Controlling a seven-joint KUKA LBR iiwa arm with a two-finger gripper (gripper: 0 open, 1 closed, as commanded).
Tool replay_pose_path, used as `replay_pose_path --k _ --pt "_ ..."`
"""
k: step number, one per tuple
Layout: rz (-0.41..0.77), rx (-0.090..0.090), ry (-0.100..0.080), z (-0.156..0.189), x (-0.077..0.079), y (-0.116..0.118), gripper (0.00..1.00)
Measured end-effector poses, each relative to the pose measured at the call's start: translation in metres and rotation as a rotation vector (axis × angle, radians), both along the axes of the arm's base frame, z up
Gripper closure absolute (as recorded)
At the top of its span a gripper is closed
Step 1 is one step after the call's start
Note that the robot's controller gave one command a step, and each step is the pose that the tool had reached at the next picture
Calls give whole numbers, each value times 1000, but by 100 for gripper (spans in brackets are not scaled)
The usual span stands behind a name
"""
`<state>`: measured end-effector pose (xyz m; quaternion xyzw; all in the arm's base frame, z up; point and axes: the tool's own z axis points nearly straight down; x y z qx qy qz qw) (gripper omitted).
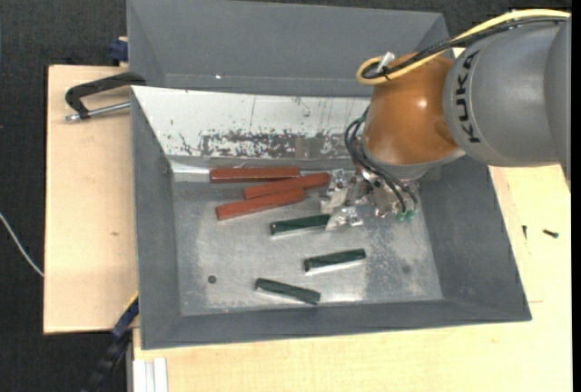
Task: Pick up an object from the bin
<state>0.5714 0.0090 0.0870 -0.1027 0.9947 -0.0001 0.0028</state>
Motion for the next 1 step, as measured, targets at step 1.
replay_pose_path --k 1 --pt "737 -4 -3 114 -65 -17 100"
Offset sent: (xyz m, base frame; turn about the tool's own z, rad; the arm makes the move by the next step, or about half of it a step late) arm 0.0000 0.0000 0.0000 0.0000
